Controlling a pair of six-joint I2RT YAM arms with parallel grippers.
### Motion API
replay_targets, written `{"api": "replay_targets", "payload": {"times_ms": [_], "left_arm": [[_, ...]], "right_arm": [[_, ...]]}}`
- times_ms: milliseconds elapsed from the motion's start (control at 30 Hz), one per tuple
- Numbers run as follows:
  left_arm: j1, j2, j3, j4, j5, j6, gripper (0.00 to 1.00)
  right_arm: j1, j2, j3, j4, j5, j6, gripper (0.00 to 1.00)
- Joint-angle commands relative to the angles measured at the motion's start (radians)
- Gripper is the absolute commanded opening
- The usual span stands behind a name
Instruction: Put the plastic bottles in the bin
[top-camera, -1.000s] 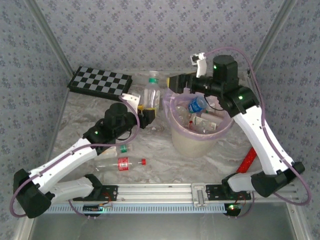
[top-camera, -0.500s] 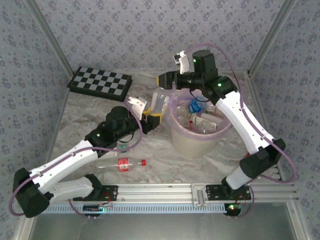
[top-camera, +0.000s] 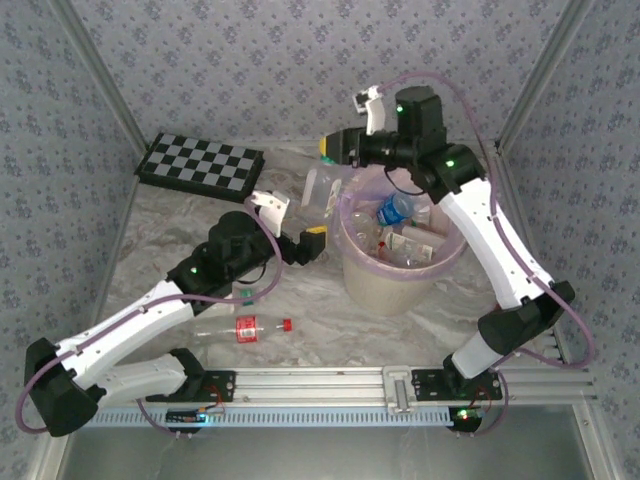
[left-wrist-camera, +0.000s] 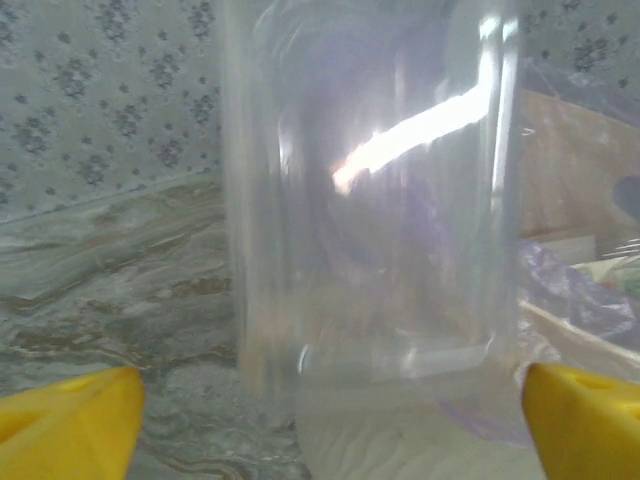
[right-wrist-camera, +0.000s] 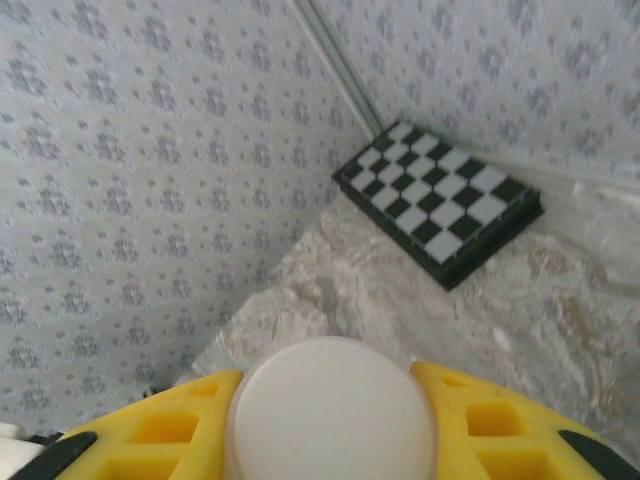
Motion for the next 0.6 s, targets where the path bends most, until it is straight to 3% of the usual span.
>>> {"api": "replay_targets", "payload": {"times_ms": [0, 167, 333, 567], "left_arm": [[-0.006, -0.041, 0.025, -0.021, -0.082, -0.028, 0.99], [0.003, -0.049, 0.006, -0.033, -0.143, -0.052, 0.99], [0.044, 0.004, 0.027, -0.091, -0.202, -0.142, 0.99], [0.199, 0.065, 0.027, -0.263, -0.243, -0.401, 0.99]], "right_arm": [[-0.032, -0.089, 0.099, -0.008, 0.016, -0.048, 0.25], [-0.094, -0.272, 0.044, -0.025, 0.149, -0.112, 0.21], [-0.148, -0.455, -0.179, 0.023, 0.365, -0.185, 0.12], [-0.161, -0.548, -0.45, 0.178, 0.428, -0.239, 0.07]]}}
